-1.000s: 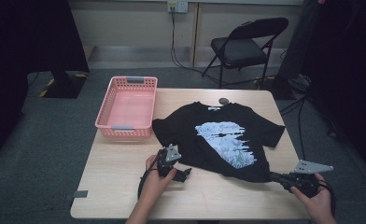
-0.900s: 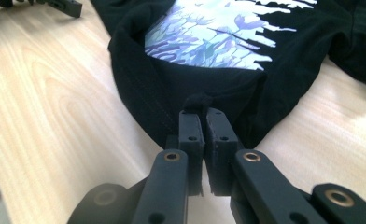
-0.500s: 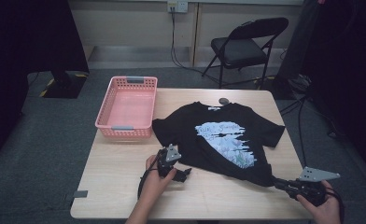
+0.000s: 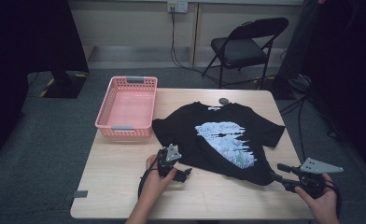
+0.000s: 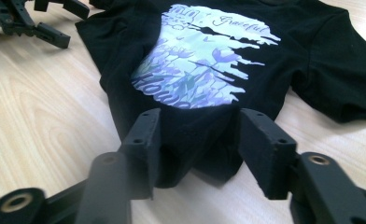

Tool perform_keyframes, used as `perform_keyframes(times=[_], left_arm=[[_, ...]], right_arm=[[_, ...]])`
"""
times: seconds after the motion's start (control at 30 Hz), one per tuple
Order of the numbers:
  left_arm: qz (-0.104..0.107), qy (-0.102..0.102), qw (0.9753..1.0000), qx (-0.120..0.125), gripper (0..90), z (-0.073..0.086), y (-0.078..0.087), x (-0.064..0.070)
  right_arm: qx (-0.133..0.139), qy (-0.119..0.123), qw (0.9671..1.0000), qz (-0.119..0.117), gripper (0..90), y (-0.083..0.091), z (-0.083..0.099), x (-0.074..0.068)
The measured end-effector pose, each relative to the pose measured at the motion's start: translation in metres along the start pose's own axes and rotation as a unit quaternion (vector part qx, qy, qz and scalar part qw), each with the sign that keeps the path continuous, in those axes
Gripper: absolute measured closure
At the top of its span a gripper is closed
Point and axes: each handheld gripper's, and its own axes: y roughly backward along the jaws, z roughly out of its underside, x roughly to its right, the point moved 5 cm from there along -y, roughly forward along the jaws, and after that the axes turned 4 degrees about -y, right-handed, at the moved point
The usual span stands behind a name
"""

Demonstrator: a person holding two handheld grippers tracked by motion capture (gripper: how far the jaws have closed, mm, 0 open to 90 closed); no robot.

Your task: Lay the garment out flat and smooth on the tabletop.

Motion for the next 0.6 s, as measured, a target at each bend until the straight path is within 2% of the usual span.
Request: perform_keyframes(times=[0.07,0.1,0.13,0.17,0.27,0.4,0.57,0.6], left_arm=[[0.000,0.000,1.0000,0.000,5.3,0.000,0.000,0.000],[0.000,0.000,1.0000,0.000,5.3,0.000,0.000,0.000],[0.000,-0.001,1.0000,0.000,5.2,0.000,0.000,0.000],[0.000,0.000,1.0000,0.000,5.2,0.000,0.000,0.000],[0.000,0.000,1.0000,0.000,5.2,0.000,0.000,0.000],[0.001,-0.001,1.0000,0.000,5.1,0.000,0.000,0.000],[0.001,0.000,1.0000,-0.001,4.8,0.000,0.000,0.000],[0.001,-0.001,1.0000,-0.001,4.8,0.000,0.000,0.000]], right_arm=[[-0.001,0.003,1.0000,0.002,52.9,-0.003,-0.005,0.000],[-0.003,0.005,1.0000,0.004,58.7,-0.005,-0.007,0.001],[-0.009,0.007,0.9999,0.005,59.1,-0.007,-0.009,0.001],[-0.027,0.002,0.9995,0.015,59.6,-0.014,-0.010,0.003],[-0.042,-0.011,0.9988,0.022,60.3,-0.021,-0.007,0.008],[-0.069,-0.040,0.9968,0.007,64.7,-0.030,0.006,0.010],[-0.068,-0.031,0.9971,0.011,65.6,-0.025,0.008,0.007],[-0.062,-0.029,0.9975,0.014,72.4,-0.022,0.008,0.008]])
